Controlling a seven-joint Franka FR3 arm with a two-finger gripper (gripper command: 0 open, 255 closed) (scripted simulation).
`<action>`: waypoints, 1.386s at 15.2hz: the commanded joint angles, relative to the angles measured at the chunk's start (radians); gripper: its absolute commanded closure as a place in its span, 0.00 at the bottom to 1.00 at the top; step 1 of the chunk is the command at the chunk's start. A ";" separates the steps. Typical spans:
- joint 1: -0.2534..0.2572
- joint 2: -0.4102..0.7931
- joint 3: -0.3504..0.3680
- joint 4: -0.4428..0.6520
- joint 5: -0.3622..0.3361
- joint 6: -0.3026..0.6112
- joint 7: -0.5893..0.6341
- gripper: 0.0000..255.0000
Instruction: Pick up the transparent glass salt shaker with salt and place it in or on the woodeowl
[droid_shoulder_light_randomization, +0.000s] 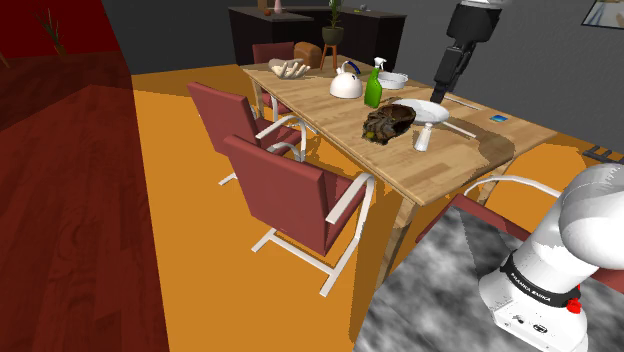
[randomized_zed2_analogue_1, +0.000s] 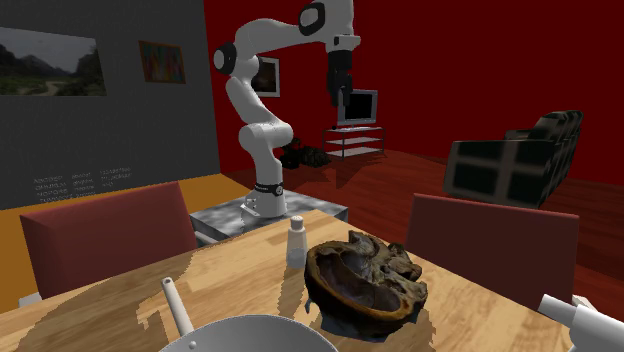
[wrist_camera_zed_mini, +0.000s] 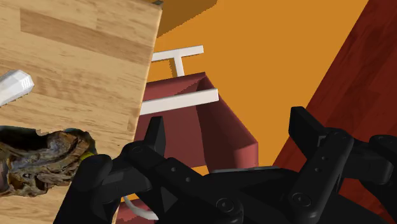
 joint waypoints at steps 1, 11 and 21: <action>0.000 0.000 0.000 0.000 0.000 0.000 0.000 0.00; -0.064 0.105 -0.202 -0.075 -0.092 0.181 -0.226 0.00; -0.102 0.341 -0.405 -0.022 -0.110 0.363 -0.464 0.00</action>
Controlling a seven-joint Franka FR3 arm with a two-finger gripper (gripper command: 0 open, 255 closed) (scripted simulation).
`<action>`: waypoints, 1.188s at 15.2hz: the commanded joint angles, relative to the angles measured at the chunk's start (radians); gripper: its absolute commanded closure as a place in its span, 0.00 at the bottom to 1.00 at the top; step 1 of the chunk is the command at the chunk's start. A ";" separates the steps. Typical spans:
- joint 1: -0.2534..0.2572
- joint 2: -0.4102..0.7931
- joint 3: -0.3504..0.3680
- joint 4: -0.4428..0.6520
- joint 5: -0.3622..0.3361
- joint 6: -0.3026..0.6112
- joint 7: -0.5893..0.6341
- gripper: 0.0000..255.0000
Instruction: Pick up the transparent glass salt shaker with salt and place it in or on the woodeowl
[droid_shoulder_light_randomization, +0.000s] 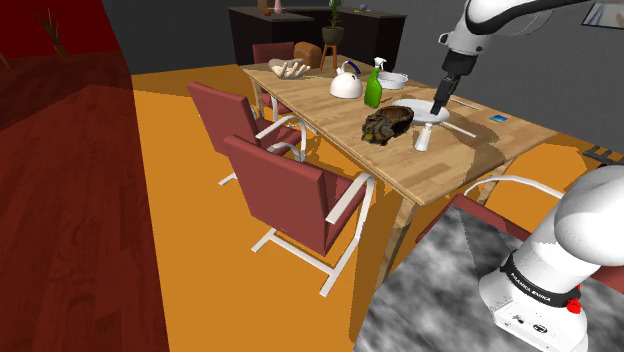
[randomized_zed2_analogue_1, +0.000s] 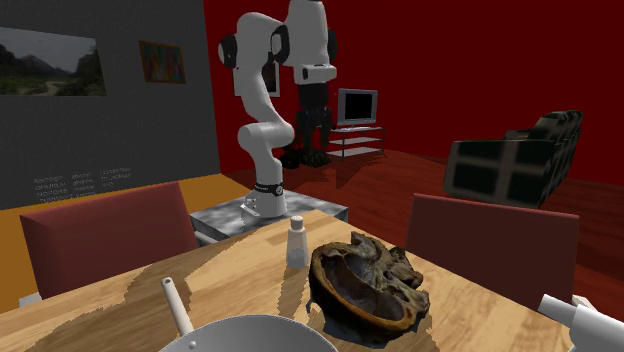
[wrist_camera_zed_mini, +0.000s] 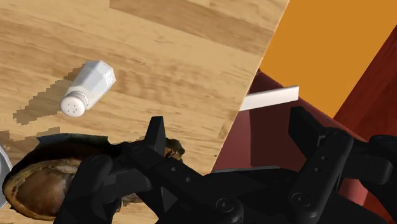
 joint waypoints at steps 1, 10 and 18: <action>-0.003 0.063 -0.043 0.022 0.009 0.041 -0.055 0.00; -0.019 0.382 -0.202 0.192 0.153 0.147 -0.323 0.00; -0.051 0.548 -0.226 0.258 0.267 0.206 -0.449 0.00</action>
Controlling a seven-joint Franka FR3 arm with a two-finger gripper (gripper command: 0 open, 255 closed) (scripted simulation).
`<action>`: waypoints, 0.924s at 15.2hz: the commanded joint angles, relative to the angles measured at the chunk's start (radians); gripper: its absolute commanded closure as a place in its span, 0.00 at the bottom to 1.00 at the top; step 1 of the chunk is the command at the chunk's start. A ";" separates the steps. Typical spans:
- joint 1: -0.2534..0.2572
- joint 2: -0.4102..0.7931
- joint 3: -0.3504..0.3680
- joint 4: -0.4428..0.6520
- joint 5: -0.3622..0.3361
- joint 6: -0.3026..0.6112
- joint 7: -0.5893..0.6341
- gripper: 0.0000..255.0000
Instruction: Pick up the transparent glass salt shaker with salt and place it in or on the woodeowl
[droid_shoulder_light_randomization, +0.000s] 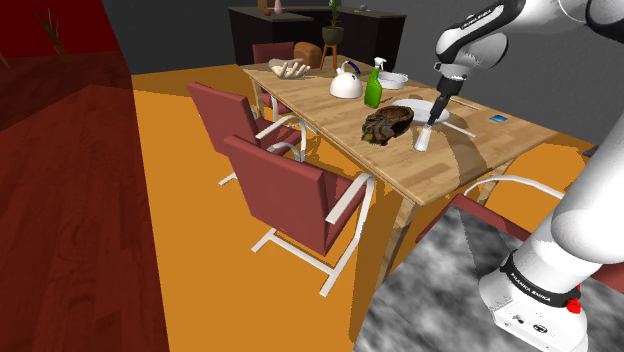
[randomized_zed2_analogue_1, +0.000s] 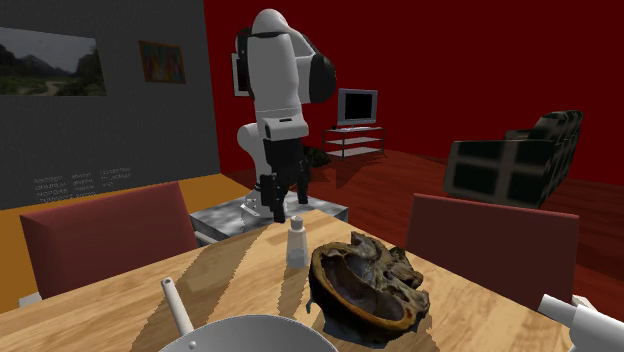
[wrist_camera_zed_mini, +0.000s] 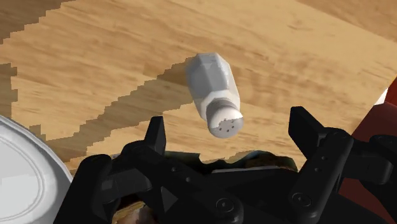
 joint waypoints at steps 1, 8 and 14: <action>-0.001 0.019 0.003 -0.009 0.015 0.024 -0.009 0.00; -0.002 0.038 0.007 -0.024 0.031 0.054 -0.020 0.00; -0.002 0.038 0.007 -0.024 0.031 0.054 -0.020 1.00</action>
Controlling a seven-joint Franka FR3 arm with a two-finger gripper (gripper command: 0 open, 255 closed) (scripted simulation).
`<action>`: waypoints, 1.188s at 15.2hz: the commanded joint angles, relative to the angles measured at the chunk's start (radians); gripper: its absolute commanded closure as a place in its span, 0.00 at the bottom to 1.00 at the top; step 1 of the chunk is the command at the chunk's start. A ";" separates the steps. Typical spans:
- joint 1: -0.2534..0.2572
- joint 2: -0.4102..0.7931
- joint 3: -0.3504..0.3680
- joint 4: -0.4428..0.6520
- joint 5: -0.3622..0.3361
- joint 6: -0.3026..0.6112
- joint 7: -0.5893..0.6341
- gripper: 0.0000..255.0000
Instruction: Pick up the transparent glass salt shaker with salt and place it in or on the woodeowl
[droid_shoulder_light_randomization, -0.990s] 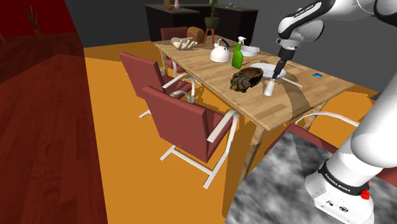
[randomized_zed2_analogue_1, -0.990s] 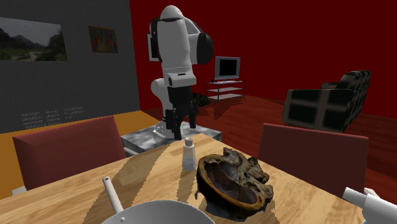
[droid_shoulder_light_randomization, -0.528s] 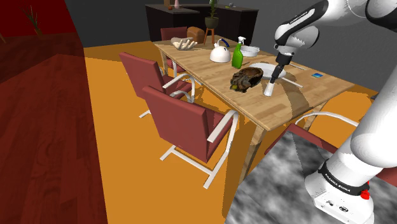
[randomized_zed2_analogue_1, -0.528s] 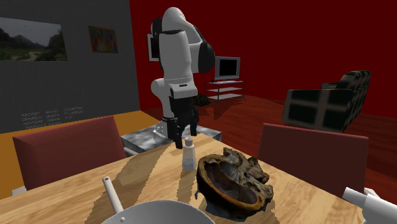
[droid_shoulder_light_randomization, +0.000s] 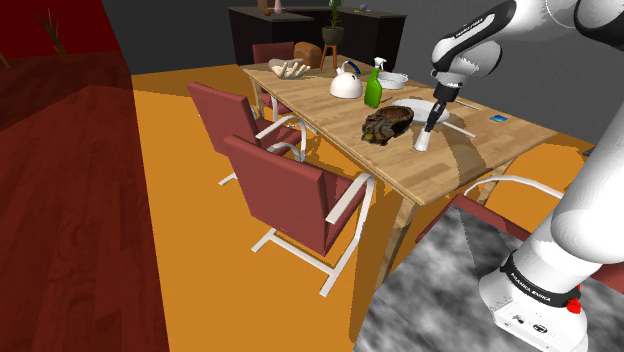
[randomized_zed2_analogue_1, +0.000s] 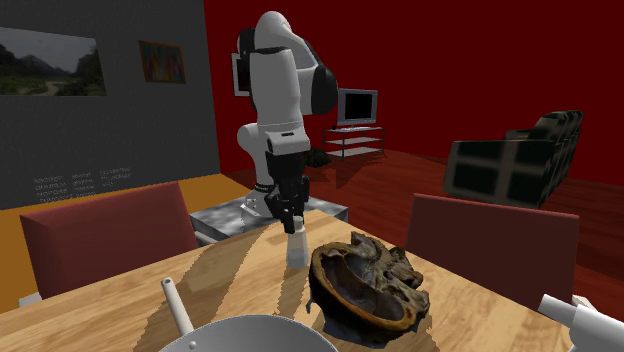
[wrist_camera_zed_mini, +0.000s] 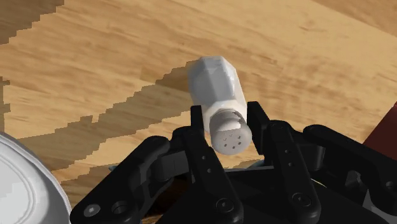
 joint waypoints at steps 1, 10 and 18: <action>0.000 0.000 0.000 -0.001 0.000 -0.001 0.000 1.00; 0.003 -0.022 -0.003 0.017 -0.019 -0.035 0.016 1.00; 0.009 -0.072 -0.007 0.075 -0.060 -0.132 0.051 1.00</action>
